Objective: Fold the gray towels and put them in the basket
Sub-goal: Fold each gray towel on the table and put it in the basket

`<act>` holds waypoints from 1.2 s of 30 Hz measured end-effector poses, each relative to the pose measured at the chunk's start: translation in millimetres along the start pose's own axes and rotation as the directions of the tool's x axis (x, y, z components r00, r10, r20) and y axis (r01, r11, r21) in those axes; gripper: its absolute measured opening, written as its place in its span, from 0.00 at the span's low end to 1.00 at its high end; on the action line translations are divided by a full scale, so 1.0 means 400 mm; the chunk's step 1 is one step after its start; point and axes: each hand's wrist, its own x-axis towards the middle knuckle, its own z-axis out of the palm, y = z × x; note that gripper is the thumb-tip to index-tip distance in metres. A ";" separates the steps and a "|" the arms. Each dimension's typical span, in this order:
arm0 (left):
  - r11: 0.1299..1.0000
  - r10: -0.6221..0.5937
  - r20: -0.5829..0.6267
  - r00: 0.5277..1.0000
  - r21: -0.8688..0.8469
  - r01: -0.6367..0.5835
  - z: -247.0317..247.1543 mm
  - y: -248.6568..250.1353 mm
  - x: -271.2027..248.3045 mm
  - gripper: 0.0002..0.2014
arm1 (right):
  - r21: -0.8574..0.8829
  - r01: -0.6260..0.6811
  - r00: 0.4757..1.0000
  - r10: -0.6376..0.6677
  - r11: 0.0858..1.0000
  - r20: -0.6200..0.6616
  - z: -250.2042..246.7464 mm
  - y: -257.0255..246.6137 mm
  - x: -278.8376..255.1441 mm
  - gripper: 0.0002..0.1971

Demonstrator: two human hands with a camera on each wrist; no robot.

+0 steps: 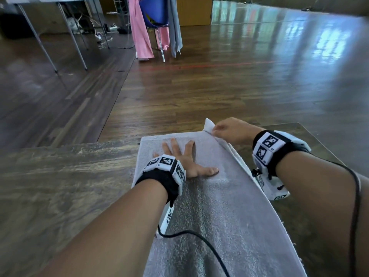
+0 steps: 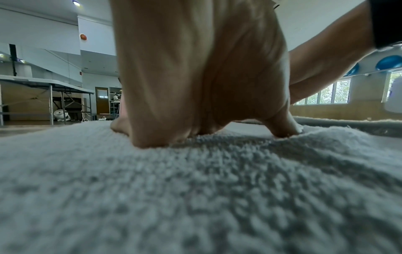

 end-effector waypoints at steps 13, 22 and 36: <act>1.000 -0.011 0.020 1.000 0.023 0.010 -0.002 0.003 -0.002 0.67 | 0.183 -0.195 0.964 0.223 0.964 -0.145 0.008 0.027 0.044 0.12; 0.999 -0.024 0.012 1.000 0.024 0.024 -0.005 0.006 -0.003 0.67 | 0.202 -0.242 0.808 0.312 0.949 -0.500 0.008 0.038 0.038 0.14; 0.998 -0.046 0.020 0.999 0.039 0.045 -0.017 0.017 -0.019 0.63 | 0.087 -0.209 0.905 0.226 0.974 -0.360 0.001 0.109 -0.008 0.12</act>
